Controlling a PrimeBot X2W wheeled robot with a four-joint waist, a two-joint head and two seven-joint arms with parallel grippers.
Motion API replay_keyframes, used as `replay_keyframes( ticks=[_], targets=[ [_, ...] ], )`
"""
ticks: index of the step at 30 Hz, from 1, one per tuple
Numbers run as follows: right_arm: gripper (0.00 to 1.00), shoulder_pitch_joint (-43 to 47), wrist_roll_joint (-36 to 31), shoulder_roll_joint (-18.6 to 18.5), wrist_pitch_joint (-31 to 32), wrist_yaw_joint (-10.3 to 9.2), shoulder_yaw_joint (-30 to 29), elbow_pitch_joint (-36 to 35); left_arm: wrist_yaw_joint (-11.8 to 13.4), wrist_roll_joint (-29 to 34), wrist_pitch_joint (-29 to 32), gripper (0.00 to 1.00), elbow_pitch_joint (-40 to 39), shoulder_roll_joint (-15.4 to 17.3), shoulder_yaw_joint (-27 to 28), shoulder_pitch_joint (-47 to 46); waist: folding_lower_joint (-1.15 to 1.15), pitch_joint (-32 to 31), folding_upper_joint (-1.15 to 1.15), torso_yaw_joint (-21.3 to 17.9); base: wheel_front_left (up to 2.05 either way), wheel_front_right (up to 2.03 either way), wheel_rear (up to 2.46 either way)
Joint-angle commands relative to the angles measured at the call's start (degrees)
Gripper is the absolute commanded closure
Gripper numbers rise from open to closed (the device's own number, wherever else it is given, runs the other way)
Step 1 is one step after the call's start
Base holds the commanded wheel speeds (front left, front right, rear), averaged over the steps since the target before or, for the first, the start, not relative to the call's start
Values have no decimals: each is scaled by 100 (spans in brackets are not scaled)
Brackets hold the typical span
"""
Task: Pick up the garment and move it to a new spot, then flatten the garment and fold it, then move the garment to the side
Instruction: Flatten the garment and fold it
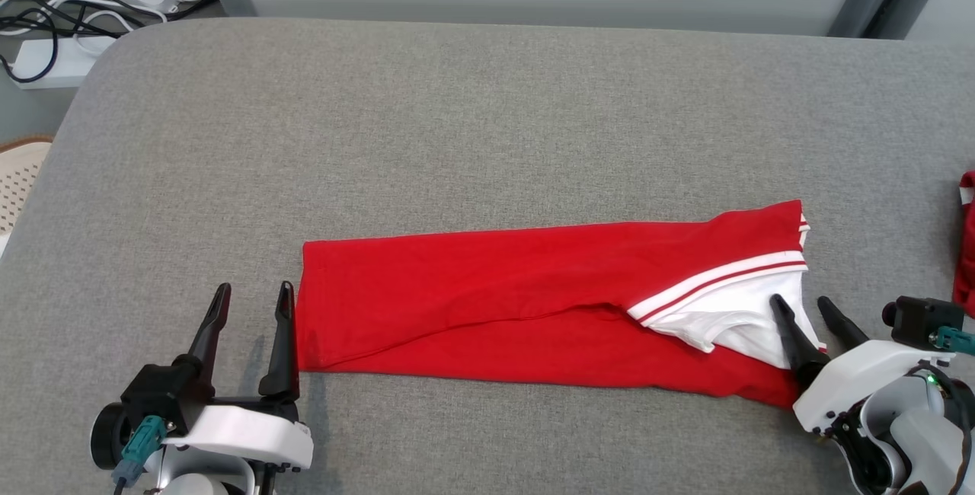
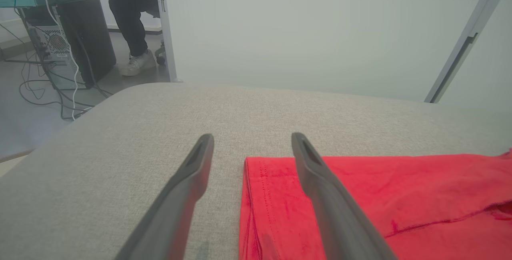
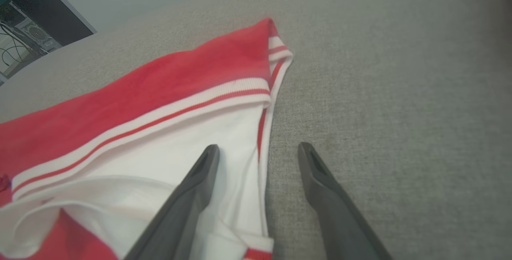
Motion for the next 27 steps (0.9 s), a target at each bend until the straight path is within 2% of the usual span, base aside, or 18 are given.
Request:
replay_keyframes(
  ticks=[1, 6, 10, 11, 13, 14, 27],
  targets=[
    [0, 4, 81, -61, 47, 25, 145, 20, -47, 71, -34, 0, -177, 51, 215, -191, 0, 26, 0, 36, 0, 0, 0],
    [2, -63, 253, -44, 190, 25, 332, 32, -116, 119, -34, 0, -171, 6, 244, -227, 0, 75, 0, 97, 0, 0, 0],
    [54, -91, 364, -82, 400, 25, 579, -70, -157, 141, -34, 0, -173, -18, 287, -251, 0, 93, 0, 115, 0, 0, 0],
    [62, -88, 416, -89, 452, 25, 634, -109, -166, 146, -34, 0, -175, -22, 301, -255, 0, 92, 0, 115, 0, 0, 0],
    [89, -97, 499, -121, 489, 25, 705, -164, -185, 156, -34, 0, -176, -30, 330, -266, 0, 87, 0, 107, 0, 0, 0],
    [100, -101, 538, -137, 503, 25, 738, -187, -193, 160, -34, 0, -176, -33, 344, -270, 0, 82, 0, 101, 0, 0, 0],
    [100, -350, 630, -454, -7, 25, 398, 161, -309, 168, -34, 0, -153, -59, 420, -289, 0, 40, 0, -53, 0, 0, 0]
  ],
)
